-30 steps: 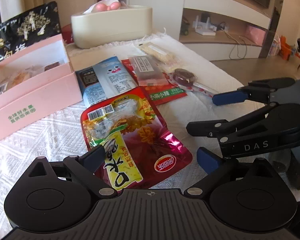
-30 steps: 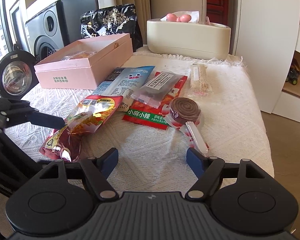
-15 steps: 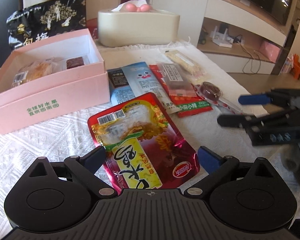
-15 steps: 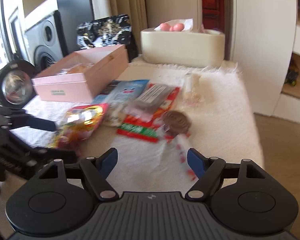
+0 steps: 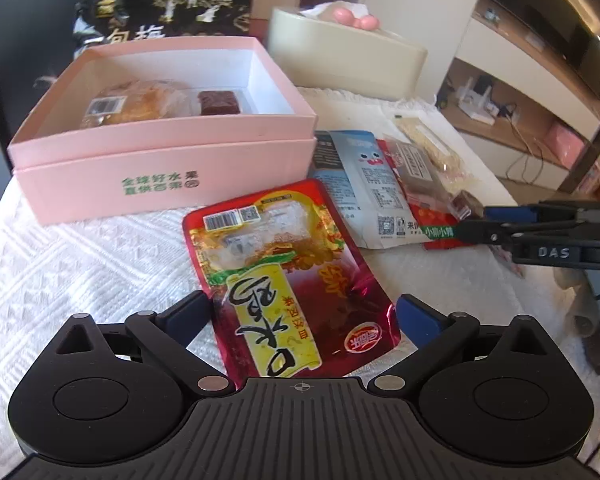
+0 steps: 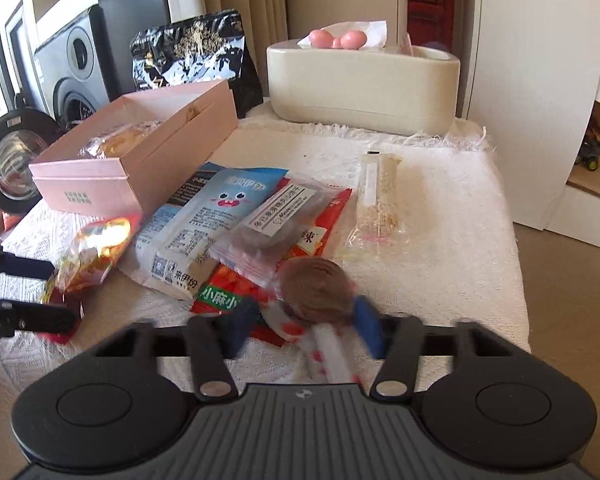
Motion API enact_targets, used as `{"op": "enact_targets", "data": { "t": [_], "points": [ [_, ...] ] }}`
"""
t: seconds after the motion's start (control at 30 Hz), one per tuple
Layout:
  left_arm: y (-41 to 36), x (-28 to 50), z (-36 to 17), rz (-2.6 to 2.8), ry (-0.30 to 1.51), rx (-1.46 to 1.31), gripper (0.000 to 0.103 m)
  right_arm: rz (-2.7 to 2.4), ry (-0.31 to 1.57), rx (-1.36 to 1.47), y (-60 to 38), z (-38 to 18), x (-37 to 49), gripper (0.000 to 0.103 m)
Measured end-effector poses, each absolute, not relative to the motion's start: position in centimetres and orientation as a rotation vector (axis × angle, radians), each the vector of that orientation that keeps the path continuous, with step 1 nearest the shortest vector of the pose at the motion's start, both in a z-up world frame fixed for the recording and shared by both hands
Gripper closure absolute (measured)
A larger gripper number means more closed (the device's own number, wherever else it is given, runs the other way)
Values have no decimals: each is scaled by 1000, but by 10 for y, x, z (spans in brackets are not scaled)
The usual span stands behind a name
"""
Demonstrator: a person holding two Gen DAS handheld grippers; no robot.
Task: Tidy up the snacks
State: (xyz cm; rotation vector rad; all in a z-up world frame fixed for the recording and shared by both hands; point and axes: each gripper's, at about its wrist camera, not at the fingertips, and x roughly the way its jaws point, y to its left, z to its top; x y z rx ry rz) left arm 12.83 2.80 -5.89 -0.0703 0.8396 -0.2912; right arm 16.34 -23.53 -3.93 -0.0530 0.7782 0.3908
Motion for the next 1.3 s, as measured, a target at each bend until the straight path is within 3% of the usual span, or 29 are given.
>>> {"op": "enact_targets", "data": {
  "t": [0.2,0.3,0.37,0.4,0.43,0.67,0.93,1.17,1.3],
  "points": [
    [28,129,-59,-283,838,-94,0,446,760,-40,-232,-24,145,53],
    [35,122,-54,-293,827,-143,16,487,731,-40,-229,-9,128,52],
    [42,111,-50,-287,796,-152,68,513,712,-43,-225,1,117,52],
    [47,105,-47,-286,776,-166,70,529,703,-44,-223,5,111,52],
    [51,100,-44,-271,767,-165,95,543,698,-46,-220,10,106,52],
    [69,74,-36,-293,742,-221,93,605,681,-85,-198,22,84,52],
    [67,72,-40,-276,755,-238,91,443,713,-152,-197,-2,93,51],
    [87,74,-38,-146,744,-259,88,539,707,-75,-186,-4,85,32],
    [92,75,-35,-123,746,-282,88,576,726,-88,-158,-7,84,31]
  ]
}}
